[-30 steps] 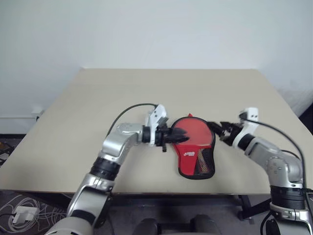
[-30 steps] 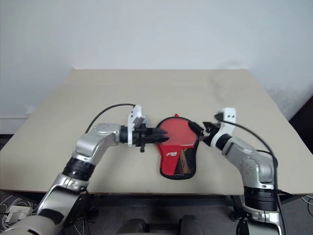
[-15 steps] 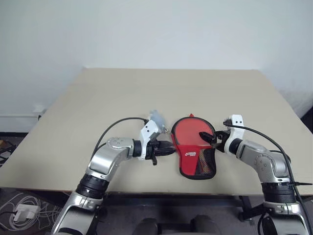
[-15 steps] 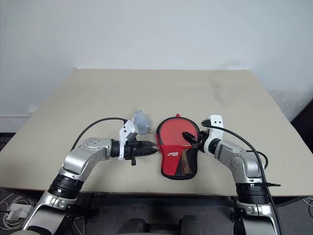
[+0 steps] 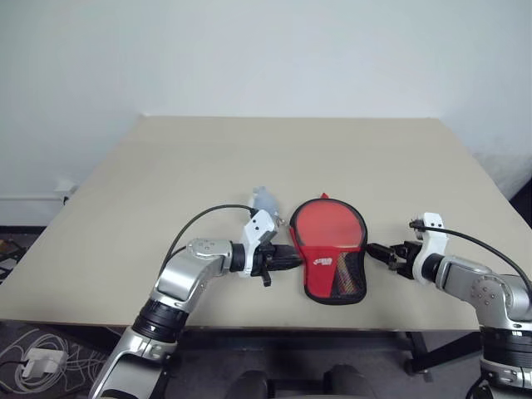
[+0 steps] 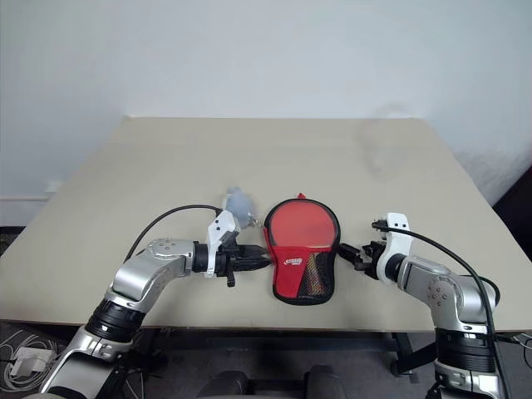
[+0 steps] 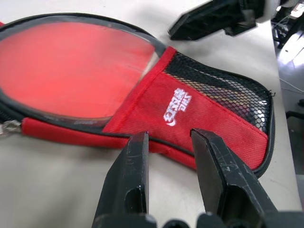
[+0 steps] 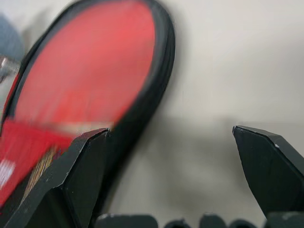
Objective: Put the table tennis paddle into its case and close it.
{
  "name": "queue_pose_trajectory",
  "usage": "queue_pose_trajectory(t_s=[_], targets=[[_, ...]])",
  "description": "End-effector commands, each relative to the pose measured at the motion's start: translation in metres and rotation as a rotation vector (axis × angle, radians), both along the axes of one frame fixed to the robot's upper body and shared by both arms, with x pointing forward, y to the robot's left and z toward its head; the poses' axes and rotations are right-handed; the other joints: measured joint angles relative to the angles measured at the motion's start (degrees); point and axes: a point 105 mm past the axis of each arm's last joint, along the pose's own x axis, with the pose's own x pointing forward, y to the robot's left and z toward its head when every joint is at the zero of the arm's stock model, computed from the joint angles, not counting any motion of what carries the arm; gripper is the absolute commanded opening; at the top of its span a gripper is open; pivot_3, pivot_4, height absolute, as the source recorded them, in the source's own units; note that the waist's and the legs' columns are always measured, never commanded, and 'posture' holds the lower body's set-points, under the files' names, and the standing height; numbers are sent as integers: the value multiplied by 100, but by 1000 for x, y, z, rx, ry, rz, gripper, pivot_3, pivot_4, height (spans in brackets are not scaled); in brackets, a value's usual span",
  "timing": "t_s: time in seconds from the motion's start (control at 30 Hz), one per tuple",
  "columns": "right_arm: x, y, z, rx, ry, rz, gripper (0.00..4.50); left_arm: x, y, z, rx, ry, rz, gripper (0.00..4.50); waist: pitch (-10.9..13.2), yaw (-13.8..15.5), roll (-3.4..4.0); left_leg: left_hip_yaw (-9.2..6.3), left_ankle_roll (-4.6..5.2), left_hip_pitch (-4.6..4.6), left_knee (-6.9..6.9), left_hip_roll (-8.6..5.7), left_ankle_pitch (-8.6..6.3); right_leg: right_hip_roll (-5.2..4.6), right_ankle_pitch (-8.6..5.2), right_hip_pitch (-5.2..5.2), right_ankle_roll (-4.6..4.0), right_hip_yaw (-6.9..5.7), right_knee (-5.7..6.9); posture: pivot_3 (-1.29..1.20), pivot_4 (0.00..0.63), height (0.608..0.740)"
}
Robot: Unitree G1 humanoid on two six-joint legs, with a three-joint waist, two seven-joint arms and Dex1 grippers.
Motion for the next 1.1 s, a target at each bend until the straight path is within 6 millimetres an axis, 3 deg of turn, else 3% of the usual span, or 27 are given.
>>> queue_pose_trajectory(t_s=[0.03, 0.3, 0.5, 0.6, 0.77, 0.93, 1.0, 1.1], targets=[[-6, 12, 17, 44, -38, 65, 4492, 3, -6, 13, -7, -63, -25, 1398, 0, -4, 0, 1, 4, 0, 0, 1, -2, 1, 0, -1, 0, 1, 0, 0, 0, 716], [-16, 43, 8, 78, 15, 150, 4492, 7, -5, 14, -2, -71, -28, 1398, 0, 1, 0, 0, 0, 1, 1, 0, 0, 0, 0, 3, 0, -1, 0, 0, 0, 716], [-18, 47, -8, 16, 58, 162, 4492, 7, -5, 15, 0, -76, -26, 1398, -2, -3, -3, -1, -3, 3, 1, 1, 1, 2, 0, 3, 0, -2, 0, 0, 0, 716], [-14, 43, -13, -22, 60, 153, 3888, 7, -5, 16, -3, -77, -21, 1398, -8, -15, -13, -2, -3, 6, 1, 1, 2, 2, 0, 7, 0, -2, 0, 0, 0, 716], [-12, 47, -13, -33, 52, 185, 2168, 7, -5, 16, -4, -76, -16, 1398, -9, -26, -14, -3, -4, 9, 1, 2, 2, 3, 0, 8, 0, -3, 0, 0, 0, 716], [-17, 62, -11, -24, 42, 270, 2019, 9, -3, 17, -7, -77, -5, 1398, -9, -27, -15, -3, -3, 9, 1, 2, 2, 3, 0, 9, 0, -2, 0, 0, 0, 716], [-17, 67, -10, -20, 34, 289, 1644, 10, -1, 17, -4, -79, 2, 1398, -9, -28, -14, -3, -3, 9, 0, 3, 2, 4, 0, 8, 0, -3, 0, 0, 0, 716], [-18, 71, -10, -25, 26, 320, 589, 11, 0, 17, -1, -81, 7, 1398, -9, -26, -15, -3, -3, 9, 0, 3, 2, 5, 0, 7, 0, -3, 0, 0, 0, 716]])
